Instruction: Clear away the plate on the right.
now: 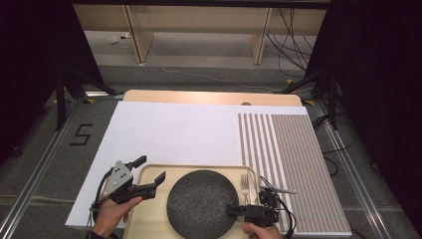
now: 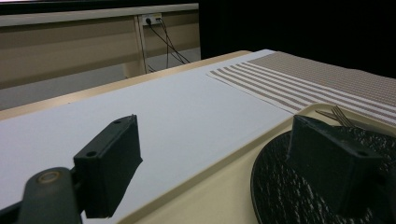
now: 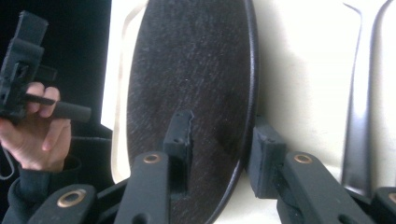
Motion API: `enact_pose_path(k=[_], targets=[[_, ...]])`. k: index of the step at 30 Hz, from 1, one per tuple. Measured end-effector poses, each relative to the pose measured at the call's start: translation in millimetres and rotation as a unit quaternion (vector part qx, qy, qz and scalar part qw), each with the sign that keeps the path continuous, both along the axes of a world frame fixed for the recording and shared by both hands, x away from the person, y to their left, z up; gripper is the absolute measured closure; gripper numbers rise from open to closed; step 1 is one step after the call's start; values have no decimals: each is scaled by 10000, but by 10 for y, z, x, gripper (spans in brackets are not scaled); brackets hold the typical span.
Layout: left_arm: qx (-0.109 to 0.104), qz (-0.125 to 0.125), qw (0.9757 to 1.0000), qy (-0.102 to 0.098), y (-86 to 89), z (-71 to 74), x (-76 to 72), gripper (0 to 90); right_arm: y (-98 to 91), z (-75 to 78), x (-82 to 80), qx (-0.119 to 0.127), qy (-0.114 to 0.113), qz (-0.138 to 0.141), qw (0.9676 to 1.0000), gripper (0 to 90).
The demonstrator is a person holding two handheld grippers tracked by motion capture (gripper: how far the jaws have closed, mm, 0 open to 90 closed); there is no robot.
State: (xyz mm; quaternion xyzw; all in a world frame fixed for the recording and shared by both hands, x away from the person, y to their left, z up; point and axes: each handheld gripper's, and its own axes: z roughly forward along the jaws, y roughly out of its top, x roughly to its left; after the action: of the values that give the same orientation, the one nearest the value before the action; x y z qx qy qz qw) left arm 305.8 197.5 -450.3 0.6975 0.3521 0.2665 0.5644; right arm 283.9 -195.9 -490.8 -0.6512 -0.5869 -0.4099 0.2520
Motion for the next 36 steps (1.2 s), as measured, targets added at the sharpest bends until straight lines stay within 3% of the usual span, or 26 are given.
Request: enact_pose_path(k=[4, 12, 13, 15, 16, 19, 22, 26, 33, 36], targets=[[-3, -10, 10000, 6, -6, 0, -1, 168, 25, 1, -5, -204, 125, 74, 9997, 602], [-10, -1, 10000, -3, 0, 1, -2, 168, 15, 62, -10, -195, -37, 198, 9996, 485], [-4, -1, 10000, -4, -1, 2, -2, 168, 20, 79, -15, -330, -47, 211, 9992, 473], [5, -9, 10000, 2, -2, 0, -1, 167, 19, 96, -28, -328, -232, 258, 9989, 447], [6, -9, 10000, 5, -3, -1, -1, 167, 18, 114, -28, -466, -253, 245, 9983, 433], [11, -10, 10000, 7, -2, -2, -1, 167, -18, 170, -34, -449, -340, 162, 9983, 398], [9, -8, 10000, 6, -4, -2, -4, 168, -68, 214, -32, -454, -606, 65, 9971, 378], [10, -12, 10000, 11, -8, -3, -4, 167, -156, 284, -2, -670, -984, 25, 9929, 346], [6, -6, 10000, 14, -10, -4, -4, 167, -312, 395, 38, -602, -1274, -180, 9899, 290], [-8, -3, 10000, 13, -11, -2, -6, 167, -353, 420, 50, -580, -1560, -252, 9857, 273]])
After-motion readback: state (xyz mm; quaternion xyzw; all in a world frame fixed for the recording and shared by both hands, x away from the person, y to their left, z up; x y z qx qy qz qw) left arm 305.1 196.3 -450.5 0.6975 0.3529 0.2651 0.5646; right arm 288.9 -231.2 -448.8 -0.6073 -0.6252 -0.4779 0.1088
